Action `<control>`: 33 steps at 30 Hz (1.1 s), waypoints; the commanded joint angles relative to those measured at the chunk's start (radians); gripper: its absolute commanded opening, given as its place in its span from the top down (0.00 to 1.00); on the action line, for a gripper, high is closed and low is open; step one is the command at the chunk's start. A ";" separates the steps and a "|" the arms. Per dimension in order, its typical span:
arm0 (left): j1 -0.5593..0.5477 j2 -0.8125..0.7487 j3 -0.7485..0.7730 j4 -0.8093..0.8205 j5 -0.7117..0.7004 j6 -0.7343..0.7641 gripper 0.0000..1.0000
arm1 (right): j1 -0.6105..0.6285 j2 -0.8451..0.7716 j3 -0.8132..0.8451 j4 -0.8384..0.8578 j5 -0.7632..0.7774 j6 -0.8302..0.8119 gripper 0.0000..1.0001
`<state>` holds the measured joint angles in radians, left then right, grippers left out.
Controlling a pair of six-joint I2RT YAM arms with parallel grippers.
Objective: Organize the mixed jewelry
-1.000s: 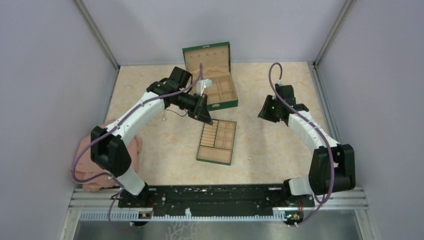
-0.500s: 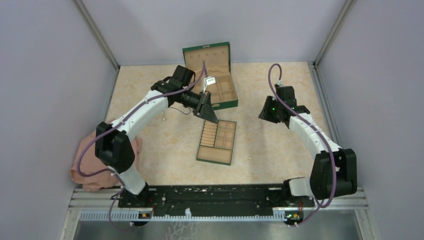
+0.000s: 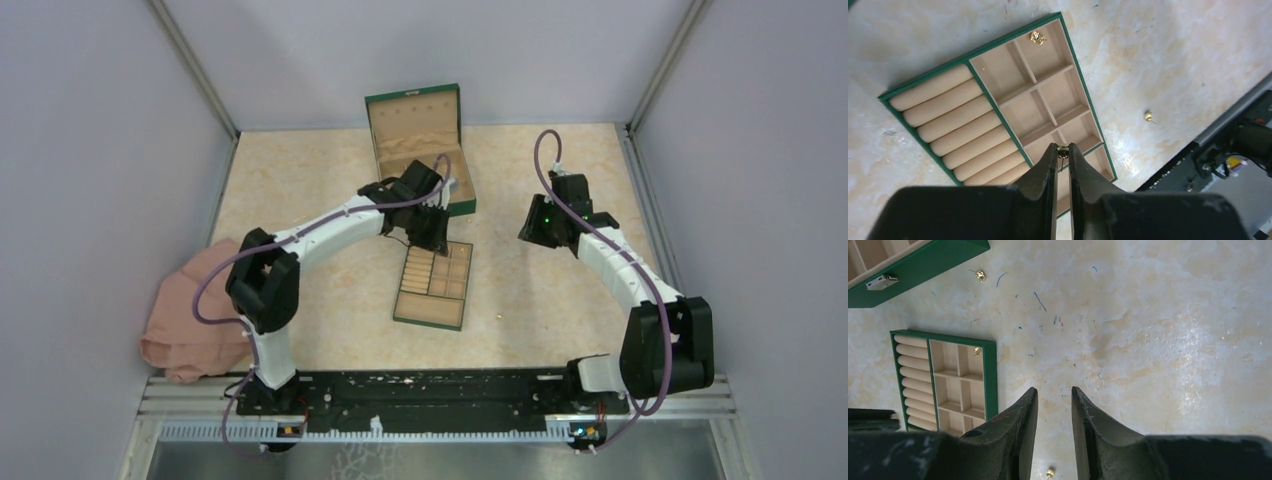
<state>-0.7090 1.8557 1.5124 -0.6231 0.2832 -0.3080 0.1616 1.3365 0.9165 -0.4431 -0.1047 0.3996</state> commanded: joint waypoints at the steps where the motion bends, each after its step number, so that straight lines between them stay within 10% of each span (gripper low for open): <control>1: -0.032 0.039 -0.041 0.087 -0.172 -0.061 0.85 | 0.001 0.007 0.050 0.013 0.012 -0.016 0.69; 33: -0.083 -0.045 -0.204 0.095 -0.061 0.006 0.84 | 0.001 0.004 0.032 0.013 -0.002 0.016 0.69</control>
<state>-0.7826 1.8721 1.3205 -0.5407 0.2062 -0.3195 0.1616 1.3499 0.9188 -0.4576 -0.0994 0.4049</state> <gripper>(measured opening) 0.163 0.312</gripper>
